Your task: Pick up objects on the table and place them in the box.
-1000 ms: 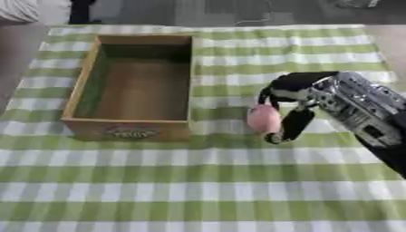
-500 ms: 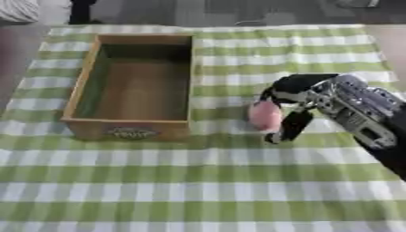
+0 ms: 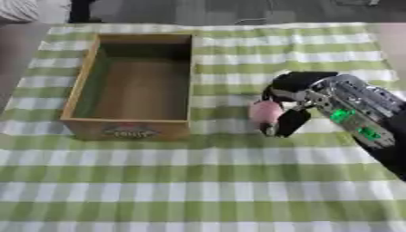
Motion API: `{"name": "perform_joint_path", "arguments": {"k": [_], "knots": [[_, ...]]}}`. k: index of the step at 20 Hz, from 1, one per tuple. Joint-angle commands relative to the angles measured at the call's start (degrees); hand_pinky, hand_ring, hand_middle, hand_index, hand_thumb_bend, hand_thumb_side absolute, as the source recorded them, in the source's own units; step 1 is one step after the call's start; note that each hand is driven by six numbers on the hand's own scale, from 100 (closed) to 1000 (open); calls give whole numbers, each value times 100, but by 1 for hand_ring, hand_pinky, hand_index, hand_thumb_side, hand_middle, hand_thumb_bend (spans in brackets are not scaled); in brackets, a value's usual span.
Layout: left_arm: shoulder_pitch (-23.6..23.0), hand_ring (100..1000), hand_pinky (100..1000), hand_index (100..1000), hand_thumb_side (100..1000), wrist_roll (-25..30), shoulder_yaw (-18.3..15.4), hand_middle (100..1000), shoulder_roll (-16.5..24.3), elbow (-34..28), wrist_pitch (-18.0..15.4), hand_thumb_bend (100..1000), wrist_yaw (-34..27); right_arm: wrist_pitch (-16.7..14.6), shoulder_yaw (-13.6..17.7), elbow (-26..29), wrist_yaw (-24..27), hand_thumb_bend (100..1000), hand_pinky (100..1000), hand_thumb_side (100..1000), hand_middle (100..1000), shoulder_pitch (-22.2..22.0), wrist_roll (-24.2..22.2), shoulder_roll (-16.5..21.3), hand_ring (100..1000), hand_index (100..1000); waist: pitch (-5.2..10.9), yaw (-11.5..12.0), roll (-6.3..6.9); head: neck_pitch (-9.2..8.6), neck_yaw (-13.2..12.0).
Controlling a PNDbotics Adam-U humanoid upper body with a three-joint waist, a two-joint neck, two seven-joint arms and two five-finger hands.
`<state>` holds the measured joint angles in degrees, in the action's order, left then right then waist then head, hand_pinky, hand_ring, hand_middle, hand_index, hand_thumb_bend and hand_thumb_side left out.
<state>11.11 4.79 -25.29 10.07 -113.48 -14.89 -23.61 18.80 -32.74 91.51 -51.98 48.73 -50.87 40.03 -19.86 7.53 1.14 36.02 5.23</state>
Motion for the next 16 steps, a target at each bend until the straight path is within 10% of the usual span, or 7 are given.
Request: {"name": "perform_joint_path", "arguments": {"k": [1,16], "knots": [[28,439,478,801,931,32,-5,508,113,-111,-8,100,19,72,102,155,-93,138,787,422,515,121,-109,64,806,723,88,16,3,-85,16],[29,441,476,799,925,40,-17,509,107,-111,5,100,14,-4,424,699,-947,100,652,451,332,296,-109,9,656,498,103,20,-20,-126,-8]]}}
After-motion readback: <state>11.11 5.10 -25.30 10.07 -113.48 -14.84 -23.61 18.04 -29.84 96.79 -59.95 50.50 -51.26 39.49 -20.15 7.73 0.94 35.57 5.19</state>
